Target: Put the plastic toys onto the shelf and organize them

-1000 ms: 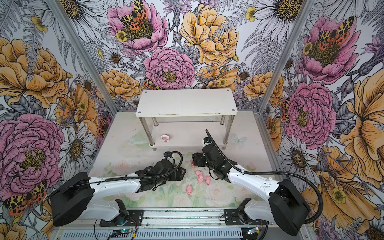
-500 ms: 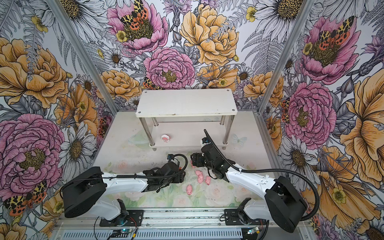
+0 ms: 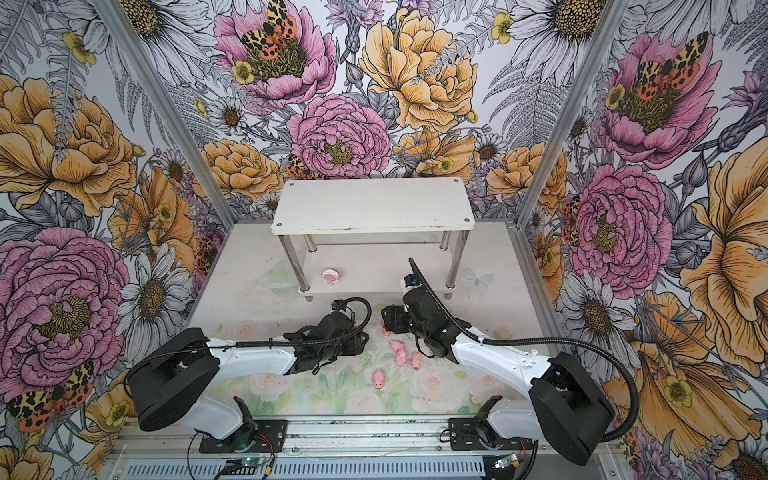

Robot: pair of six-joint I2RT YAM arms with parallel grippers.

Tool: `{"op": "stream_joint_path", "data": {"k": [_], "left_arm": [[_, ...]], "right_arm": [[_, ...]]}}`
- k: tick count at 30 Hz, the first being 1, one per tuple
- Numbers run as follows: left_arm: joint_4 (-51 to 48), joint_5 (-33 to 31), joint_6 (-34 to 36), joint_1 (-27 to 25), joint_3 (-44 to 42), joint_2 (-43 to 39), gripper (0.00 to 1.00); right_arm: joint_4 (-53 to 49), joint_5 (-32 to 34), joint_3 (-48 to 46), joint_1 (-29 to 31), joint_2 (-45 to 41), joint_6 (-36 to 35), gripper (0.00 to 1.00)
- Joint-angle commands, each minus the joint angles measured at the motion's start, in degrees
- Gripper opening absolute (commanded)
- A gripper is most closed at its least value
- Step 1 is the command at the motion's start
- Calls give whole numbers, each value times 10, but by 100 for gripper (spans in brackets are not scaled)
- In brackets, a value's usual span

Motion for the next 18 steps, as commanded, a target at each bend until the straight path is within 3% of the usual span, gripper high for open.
{"op": "stream_joint_path", "data": {"k": [1,6,14,18], "left_arm": [[12,42,61,2,-6,-43,38],[12,57,156,-14,-22,-115,36],[6,-21,272,-51,-81,-275,32],[-11,-42,310,-55,-91,-332,31]], "right_arm": [[12,-42,20,-4,12,-10,77],[11,-161,69,-10,32,-17,66],[-6,-328,138,-38,33,-10,53],[-33,-384,170,-31,35,-19,41]]}}
